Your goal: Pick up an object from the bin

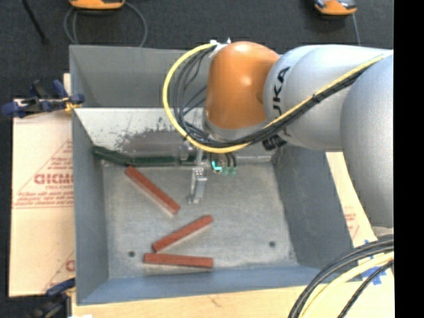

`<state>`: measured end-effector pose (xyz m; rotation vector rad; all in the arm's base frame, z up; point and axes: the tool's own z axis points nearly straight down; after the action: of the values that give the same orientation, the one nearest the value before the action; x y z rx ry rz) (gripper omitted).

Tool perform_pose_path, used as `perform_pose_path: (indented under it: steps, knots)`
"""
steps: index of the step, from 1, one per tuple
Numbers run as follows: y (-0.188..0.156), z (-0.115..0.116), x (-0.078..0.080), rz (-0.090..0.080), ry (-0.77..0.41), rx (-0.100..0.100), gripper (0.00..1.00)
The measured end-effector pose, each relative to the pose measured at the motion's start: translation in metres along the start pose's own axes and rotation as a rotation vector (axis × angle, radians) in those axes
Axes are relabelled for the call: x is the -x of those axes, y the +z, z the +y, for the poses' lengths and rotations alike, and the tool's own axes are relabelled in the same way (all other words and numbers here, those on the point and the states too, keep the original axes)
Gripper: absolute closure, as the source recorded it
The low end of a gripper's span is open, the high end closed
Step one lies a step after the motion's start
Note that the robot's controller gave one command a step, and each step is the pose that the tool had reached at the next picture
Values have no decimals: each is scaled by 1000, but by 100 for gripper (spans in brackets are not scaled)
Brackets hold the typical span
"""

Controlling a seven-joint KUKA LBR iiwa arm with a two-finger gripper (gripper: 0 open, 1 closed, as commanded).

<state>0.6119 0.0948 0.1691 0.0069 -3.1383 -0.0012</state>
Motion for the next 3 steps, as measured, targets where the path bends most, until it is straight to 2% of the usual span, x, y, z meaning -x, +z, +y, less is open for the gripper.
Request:
perform_pose_path:
  steps: [1,2,3]
  knots:
    - [103,16,-7,0,-27,0,0]
    - [98,16,-5,-7,-22,1,100]
    - [-50,-17,17,-17,-207,-3,100]
